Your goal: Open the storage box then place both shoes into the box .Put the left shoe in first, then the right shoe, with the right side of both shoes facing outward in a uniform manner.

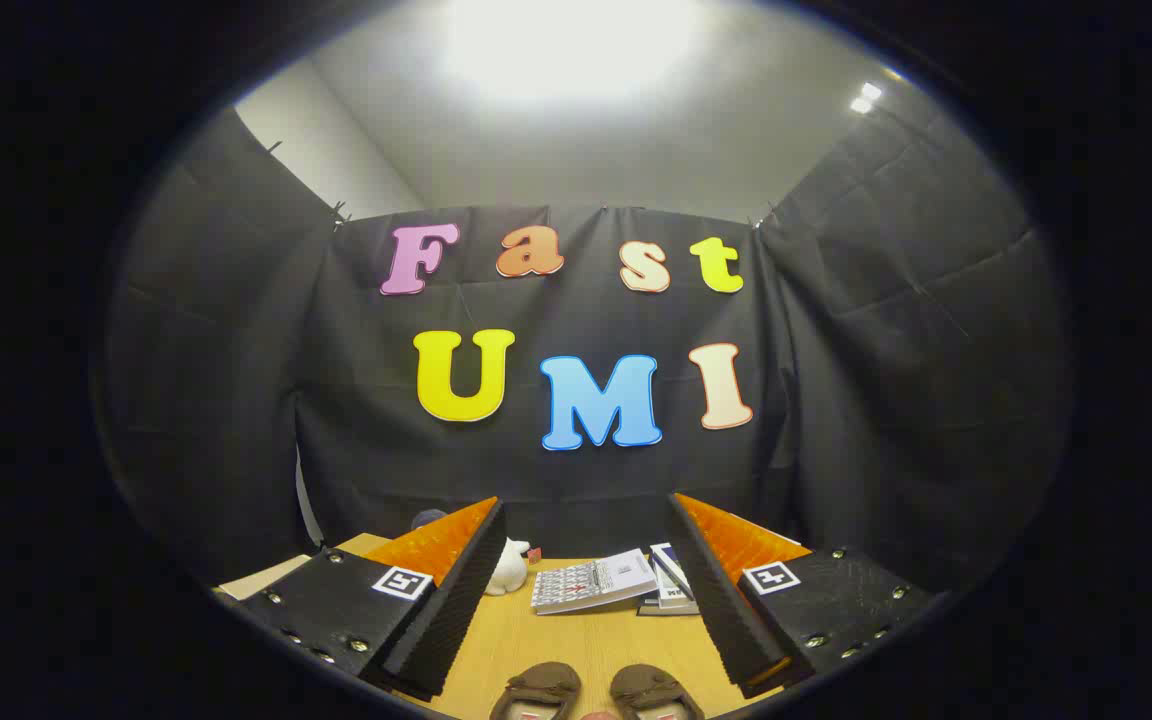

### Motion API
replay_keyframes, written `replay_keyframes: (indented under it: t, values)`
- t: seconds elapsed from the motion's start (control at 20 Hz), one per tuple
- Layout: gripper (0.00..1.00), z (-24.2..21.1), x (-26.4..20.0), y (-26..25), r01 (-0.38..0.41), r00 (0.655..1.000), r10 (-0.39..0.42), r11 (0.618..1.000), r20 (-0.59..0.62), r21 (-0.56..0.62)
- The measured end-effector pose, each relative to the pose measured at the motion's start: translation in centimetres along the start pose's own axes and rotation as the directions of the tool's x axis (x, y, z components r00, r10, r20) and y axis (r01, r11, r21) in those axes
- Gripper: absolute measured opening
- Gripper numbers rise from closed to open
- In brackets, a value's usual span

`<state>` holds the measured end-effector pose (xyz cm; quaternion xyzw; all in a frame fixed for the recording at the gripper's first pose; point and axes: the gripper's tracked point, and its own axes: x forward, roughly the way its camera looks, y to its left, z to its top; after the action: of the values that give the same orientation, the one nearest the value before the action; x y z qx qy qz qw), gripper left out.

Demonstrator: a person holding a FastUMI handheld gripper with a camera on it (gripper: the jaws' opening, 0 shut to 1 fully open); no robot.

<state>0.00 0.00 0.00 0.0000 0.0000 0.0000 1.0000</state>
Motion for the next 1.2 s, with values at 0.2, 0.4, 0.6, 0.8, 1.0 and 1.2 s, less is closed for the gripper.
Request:
replay_keyframes:
  t: [0.2, 0.4, 0.6, 0.8, 1.0, 1.2]
  values:
    - [0.97, -0.4, -0.6, 0.5, 0.007, 1.0, -0.007, 0.999, 0.006, 0.034]
    - [0.97, -0.5, -0.8, 0.6, 0.01, 1.0, -0.01, 0.997, -0.007, 0.079]
    - [0.97, -0.5, -0.7, 0.1, 0.013, 1.0, -0.013, 0.998, -0.002, 0.057]
    - [0.97, -0.6, -0.6, 0.2, 0.006, 1.0, -0.005, 0.997, -0.008, 0.075]
    - [0.97, -0.8, -0.4, 0.6, -0.016, 1.0, 0.017, 0.999, -0.008, 0.047]
    - [0.97, -1.1, -0.4, 1.8, -0.034, 0.999, 0.034, 0.997, -0.004, 0.07]
